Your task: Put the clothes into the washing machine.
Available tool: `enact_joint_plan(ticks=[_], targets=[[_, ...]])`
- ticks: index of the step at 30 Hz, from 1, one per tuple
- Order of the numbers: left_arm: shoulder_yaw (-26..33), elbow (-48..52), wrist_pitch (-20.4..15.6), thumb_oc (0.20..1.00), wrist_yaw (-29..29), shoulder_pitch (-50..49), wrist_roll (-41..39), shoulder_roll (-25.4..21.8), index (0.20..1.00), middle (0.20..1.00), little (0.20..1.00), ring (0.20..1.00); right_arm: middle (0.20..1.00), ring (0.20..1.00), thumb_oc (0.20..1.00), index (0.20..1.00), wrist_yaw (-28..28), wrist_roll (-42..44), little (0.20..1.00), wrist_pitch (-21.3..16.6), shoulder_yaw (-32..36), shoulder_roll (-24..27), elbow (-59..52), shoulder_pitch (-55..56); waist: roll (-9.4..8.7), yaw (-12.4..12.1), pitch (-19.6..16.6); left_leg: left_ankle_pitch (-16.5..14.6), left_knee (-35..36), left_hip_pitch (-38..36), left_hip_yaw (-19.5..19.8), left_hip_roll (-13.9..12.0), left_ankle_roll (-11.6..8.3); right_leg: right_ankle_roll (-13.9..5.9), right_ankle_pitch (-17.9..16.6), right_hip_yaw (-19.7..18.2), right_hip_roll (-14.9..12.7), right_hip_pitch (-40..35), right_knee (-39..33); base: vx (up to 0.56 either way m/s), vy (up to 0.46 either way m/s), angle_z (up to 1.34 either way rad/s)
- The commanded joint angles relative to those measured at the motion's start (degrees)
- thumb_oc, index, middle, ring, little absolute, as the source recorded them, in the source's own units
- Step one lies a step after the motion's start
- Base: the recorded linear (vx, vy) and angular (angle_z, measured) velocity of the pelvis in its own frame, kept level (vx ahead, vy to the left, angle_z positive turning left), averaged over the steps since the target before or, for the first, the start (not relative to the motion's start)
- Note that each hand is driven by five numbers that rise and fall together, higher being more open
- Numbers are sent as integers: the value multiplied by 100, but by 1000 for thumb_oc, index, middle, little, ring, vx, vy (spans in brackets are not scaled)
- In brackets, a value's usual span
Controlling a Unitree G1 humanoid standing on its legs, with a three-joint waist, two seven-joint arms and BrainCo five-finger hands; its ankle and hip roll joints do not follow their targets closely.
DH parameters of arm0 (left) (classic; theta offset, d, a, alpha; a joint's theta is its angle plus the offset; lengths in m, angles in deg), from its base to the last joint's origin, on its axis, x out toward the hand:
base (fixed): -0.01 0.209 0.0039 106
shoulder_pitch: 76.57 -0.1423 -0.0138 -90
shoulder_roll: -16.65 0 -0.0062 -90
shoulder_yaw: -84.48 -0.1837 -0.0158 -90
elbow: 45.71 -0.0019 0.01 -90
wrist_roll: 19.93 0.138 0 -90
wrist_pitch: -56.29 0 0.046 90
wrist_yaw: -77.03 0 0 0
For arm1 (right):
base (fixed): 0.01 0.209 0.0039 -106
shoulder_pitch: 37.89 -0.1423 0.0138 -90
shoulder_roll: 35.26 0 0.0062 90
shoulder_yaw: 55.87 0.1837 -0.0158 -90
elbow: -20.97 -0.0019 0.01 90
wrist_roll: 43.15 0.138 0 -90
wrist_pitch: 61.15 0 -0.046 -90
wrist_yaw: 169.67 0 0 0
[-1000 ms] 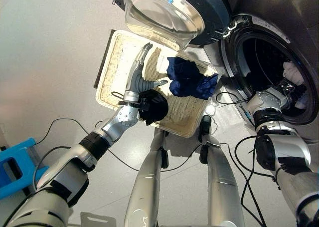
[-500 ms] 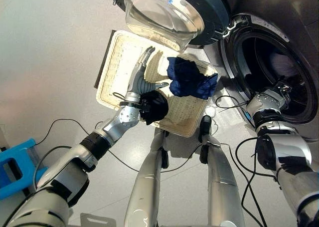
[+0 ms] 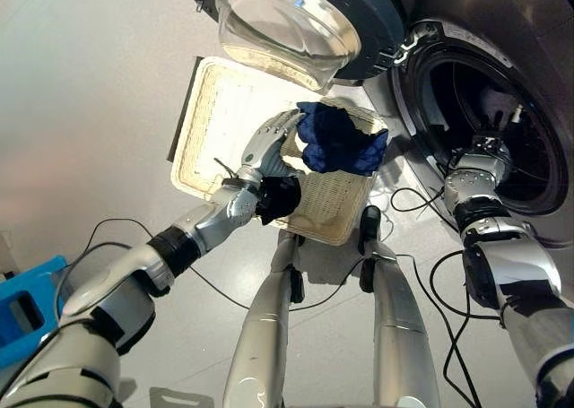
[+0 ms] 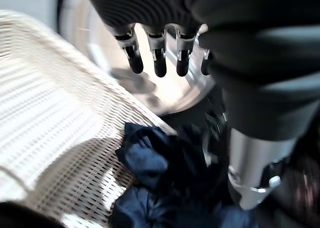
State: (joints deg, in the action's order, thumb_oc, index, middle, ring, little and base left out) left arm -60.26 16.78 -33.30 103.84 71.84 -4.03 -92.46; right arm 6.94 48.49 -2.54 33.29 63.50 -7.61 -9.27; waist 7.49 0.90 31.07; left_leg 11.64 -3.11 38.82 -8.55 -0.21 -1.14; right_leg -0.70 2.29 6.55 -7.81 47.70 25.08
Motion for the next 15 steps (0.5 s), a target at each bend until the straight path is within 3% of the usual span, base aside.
enact_joint_plan(ticks=[1, 10, 15], targets=[[182, -424, 209, 1000, -13, 374, 777, 367, 1000, 1000, 1000, 1000, 1000, 1000, 1000, 1000, 81, -340, 1000, -106, -327, -4, -380, 232, 321, 239, -127, -718, -647, 97, -335, 298, -240, -569, -637, 294, 190, -147, -653, -4, 27, -14], [-349, -1347, 576, 1000, -216, 977, 1657, 820, 1000, 1000, 1000, 1000, 1000, 1000, 1000, 1000, 411, 197, 1000, -204, -501, -578, -612, 568, 243, 508, -127, -645, -607, 212, -571, 192, -318, -570, -723, 102, 290, -8, -753, 0, 43, -12], [-662, -2009, 828, 1000, -718, 1144, 2251, 1146, 1000, 1000, 1000, 1000, 1000, 1000, 1000, 1000, 555, 320, 1000, -269, -692, -926, -912, 770, 171, 643, -127, -585, -571, 270, -696, 133, -375, -582, -800, -11, 348, 50, -851, -1, 29, -13]])
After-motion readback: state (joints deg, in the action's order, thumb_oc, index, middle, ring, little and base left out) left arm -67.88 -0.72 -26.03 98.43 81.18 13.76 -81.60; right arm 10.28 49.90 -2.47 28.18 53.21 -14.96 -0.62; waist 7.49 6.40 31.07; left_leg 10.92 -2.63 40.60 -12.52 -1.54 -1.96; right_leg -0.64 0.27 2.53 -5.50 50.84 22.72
